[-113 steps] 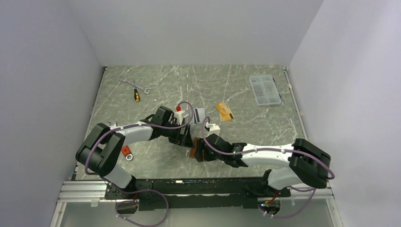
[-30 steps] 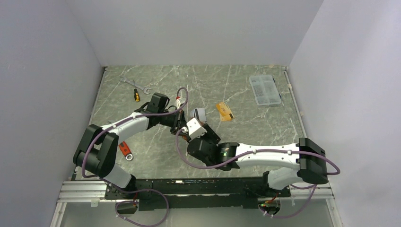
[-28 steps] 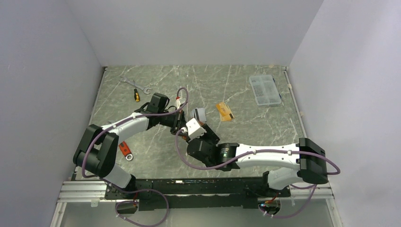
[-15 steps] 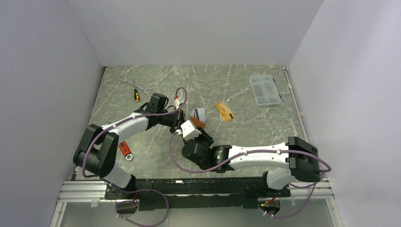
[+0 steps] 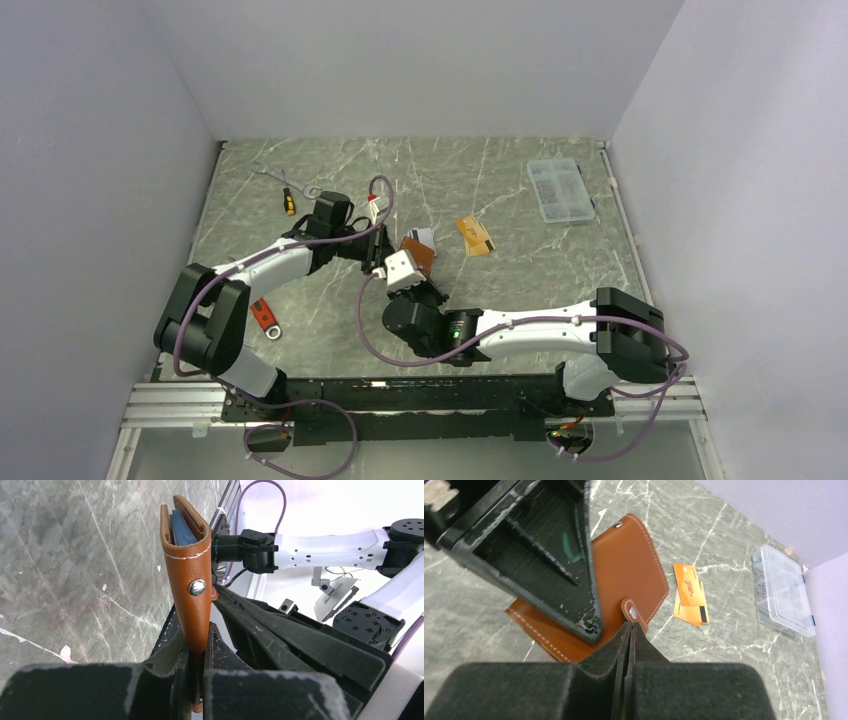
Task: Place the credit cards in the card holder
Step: Open the card holder at the center of the board.
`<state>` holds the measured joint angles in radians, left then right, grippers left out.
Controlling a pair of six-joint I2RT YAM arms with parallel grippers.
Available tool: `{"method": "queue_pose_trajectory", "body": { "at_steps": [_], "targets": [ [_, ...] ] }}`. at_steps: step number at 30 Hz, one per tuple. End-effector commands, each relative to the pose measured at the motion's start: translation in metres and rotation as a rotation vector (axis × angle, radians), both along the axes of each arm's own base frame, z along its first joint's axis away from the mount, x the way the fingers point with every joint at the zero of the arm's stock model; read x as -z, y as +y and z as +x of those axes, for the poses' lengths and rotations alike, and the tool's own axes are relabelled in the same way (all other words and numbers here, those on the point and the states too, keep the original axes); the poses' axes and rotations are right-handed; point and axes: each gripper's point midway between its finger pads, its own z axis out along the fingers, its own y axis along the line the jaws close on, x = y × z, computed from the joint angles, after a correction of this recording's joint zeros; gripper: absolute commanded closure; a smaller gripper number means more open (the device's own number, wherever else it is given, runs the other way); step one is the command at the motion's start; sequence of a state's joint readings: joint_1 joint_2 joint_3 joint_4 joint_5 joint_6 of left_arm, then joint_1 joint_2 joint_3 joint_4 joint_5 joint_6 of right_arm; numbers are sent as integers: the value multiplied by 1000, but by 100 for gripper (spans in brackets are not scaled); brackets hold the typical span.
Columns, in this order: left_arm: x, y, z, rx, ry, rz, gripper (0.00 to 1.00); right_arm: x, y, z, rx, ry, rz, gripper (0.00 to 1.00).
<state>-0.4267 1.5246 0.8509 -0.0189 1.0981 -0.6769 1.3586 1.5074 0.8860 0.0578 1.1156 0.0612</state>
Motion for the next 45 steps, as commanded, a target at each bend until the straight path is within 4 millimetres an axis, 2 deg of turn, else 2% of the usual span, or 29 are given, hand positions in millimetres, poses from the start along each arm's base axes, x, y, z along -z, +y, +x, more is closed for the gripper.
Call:
{"method": "queue_pose_trajectory", "body": {
  "at_steps": [1,9,12,16,22,26,27,29,30,32,36,40,45],
  "targets": [
    [-24,2,-35,130,56,-85,100,-23,-29,21,200,-107,87,100],
    [-24,3,-35,126,52,-88,100,-19,-57,22,330,-104,185,100],
    [-21,3,-34,119,53,-78,100,-20,-60,18,324,-67,243,100],
    [-8,2,-27,86,29,-32,100,-5,-69,4,316,56,339,100],
    [9,-2,-13,37,20,7,100,20,-72,-16,274,266,465,83],
    [15,-8,-12,40,-4,28,100,33,-79,-20,307,393,532,78],
    [20,-9,-13,40,-9,42,100,32,-80,-21,313,408,556,68],
    [32,-14,-15,37,-10,71,100,27,-76,-25,273,434,608,44],
    [39,-16,-16,37,-8,90,100,23,-71,-27,237,447,652,37],
    [45,-22,-13,42,-17,95,100,20,-62,-29,188,476,735,31],
    [40,-28,-6,39,-57,96,100,25,-48,-27,161,530,786,27],
    [37,-28,-6,45,-77,107,100,29,-31,-19,152,582,783,25],
    [38,-26,-9,47,-88,107,100,47,-31,-10,222,641,782,27]
  ]
}}
